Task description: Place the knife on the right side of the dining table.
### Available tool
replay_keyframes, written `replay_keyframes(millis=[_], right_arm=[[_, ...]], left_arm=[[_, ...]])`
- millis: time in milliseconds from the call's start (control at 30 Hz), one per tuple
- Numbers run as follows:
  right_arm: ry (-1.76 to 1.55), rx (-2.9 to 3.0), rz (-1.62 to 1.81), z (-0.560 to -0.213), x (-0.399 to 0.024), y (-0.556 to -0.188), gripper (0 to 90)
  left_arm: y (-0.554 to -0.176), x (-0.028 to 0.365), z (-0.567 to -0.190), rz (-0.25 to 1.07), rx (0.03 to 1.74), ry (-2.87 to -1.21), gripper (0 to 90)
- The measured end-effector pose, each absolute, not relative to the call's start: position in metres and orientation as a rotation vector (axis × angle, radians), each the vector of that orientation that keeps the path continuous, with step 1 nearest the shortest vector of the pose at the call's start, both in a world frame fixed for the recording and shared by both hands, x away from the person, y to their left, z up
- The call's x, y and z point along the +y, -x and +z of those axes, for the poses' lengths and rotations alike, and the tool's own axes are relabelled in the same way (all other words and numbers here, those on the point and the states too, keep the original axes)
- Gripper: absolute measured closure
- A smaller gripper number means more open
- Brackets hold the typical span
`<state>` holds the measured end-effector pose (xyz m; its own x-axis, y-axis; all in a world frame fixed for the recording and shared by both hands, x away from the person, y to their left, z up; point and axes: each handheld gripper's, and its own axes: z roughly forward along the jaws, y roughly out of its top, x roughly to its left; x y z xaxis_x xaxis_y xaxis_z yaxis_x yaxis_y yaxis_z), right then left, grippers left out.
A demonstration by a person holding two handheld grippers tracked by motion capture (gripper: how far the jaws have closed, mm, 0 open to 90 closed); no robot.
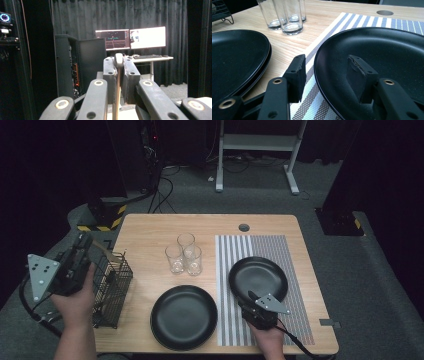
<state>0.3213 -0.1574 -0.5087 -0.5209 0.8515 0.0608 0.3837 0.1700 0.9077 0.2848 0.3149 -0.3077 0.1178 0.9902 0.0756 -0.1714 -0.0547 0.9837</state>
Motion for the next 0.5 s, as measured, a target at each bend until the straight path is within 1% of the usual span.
replay_keyframes(millis=[500], right_arm=[[-1.176, 1.989, 1.333, -0.509, -0.157, -0.322, 50.3]], left_arm=[[-0.291, 0.303, -0.311, 1.186, 0.952, -1.205, 83.2]])
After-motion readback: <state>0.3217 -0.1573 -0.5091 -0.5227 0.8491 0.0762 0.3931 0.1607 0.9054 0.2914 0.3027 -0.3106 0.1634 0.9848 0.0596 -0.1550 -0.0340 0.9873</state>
